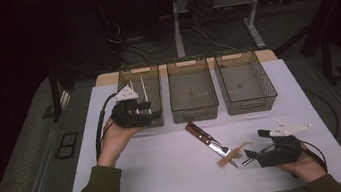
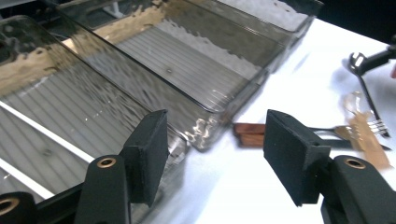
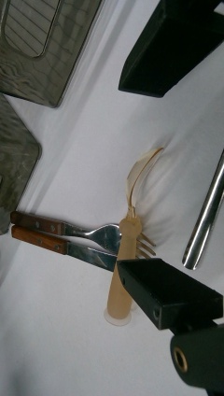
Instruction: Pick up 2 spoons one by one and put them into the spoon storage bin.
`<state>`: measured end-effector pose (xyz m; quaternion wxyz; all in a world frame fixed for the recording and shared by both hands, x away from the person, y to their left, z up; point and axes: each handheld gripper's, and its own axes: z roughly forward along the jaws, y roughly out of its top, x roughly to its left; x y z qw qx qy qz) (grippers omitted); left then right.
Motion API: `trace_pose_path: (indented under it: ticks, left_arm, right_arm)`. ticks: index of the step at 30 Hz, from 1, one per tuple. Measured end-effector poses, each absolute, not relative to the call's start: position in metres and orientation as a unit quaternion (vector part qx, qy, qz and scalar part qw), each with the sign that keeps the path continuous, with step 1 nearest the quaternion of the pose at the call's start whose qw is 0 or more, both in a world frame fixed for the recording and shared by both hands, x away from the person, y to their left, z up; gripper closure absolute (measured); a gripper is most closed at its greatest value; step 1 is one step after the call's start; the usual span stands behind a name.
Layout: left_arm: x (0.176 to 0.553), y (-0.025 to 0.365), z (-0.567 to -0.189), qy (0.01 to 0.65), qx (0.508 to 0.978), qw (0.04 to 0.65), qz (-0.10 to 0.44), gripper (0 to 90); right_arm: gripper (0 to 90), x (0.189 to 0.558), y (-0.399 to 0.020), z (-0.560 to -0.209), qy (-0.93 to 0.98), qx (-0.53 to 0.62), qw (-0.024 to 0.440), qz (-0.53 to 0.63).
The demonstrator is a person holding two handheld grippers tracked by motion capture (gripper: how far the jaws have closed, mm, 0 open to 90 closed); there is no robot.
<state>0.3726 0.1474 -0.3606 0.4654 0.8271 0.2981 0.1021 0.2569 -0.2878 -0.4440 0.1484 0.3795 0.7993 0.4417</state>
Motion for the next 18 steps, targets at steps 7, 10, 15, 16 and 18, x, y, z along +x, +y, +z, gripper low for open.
trace_pose_path:
  ticks: [7,10,15,16,18]
  left_arm:
    - [0.346,0.149,-0.374,0.288,0.828,0.472,0.097,33.8]
    - [0.337,0.151,-0.379,0.284,0.827,0.476,0.095,32.0]
    - [0.321,0.152,-0.387,0.277,0.828,0.478,0.094,29.8]
    - [0.318,0.152,-0.389,0.275,0.830,0.477,0.093,29.3]
    - [0.313,0.153,-0.392,0.274,0.828,0.480,0.094,28.4]
  right_arm:
    - [11.3,0.257,-0.288,-0.443,0.799,0.378,0.150,0.444]
    - [11.3,0.256,-0.288,-0.442,0.800,0.377,0.149,0.443]
    - [11.3,0.256,-0.288,-0.442,0.800,0.378,0.146,0.443]
    - [11.3,0.256,-0.288,-0.441,0.799,0.378,0.144,0.445]
    - [11.3,0.256,-0.288,-0.440,0.799,0.378,0.141,0.447]
